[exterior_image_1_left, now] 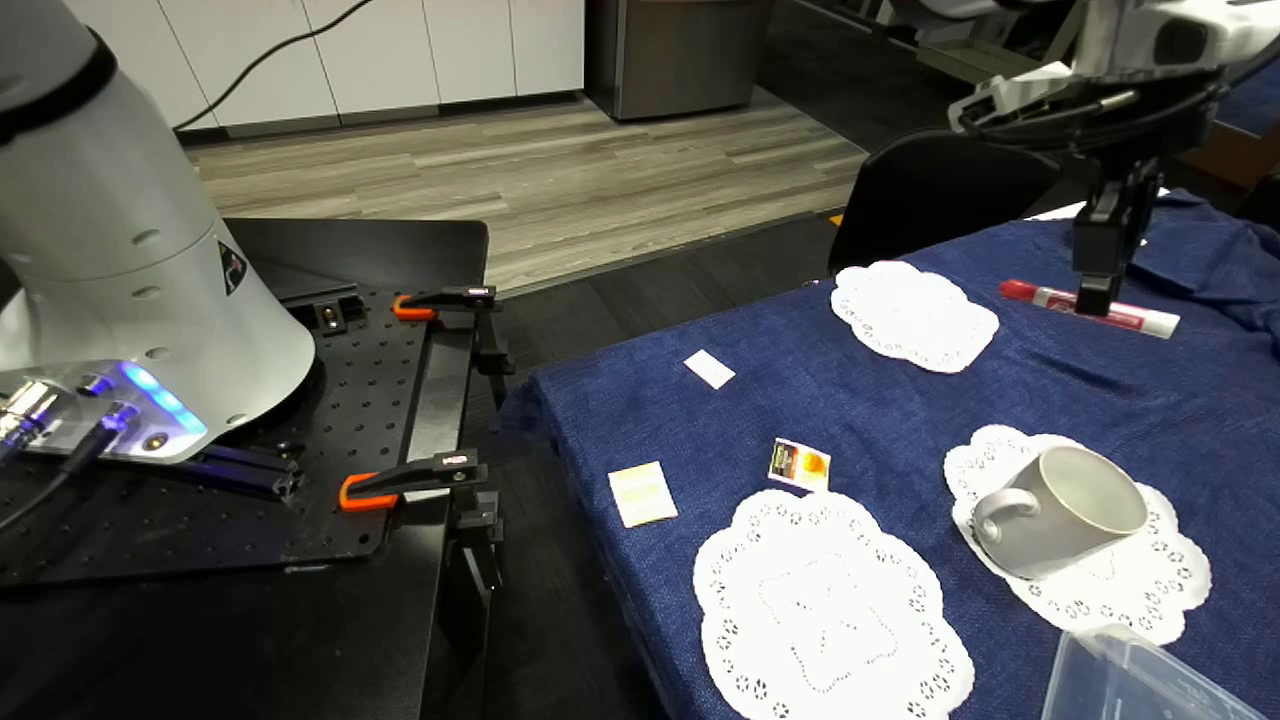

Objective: Place the marker in the mug

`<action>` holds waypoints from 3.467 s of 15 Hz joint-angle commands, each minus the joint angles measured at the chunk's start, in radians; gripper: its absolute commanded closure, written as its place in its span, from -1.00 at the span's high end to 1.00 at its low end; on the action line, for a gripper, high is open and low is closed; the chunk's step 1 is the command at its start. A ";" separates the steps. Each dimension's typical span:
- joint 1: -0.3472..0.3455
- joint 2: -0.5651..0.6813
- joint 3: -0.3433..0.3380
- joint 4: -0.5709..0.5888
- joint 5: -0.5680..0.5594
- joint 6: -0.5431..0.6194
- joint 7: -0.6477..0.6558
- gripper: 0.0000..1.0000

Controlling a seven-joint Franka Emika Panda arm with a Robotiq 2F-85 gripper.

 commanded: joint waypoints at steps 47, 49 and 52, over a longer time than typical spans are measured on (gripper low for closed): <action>-0.185 0.435 0.252 0.391 -1.038 -0.482 1.079 -0.70; -0.185 0.448 0.252 0.404 -1.034 -0.484 1.078 -0.07; -0.185 0.457 0.252 0.417 -1.030 -0.484 1.077 0.34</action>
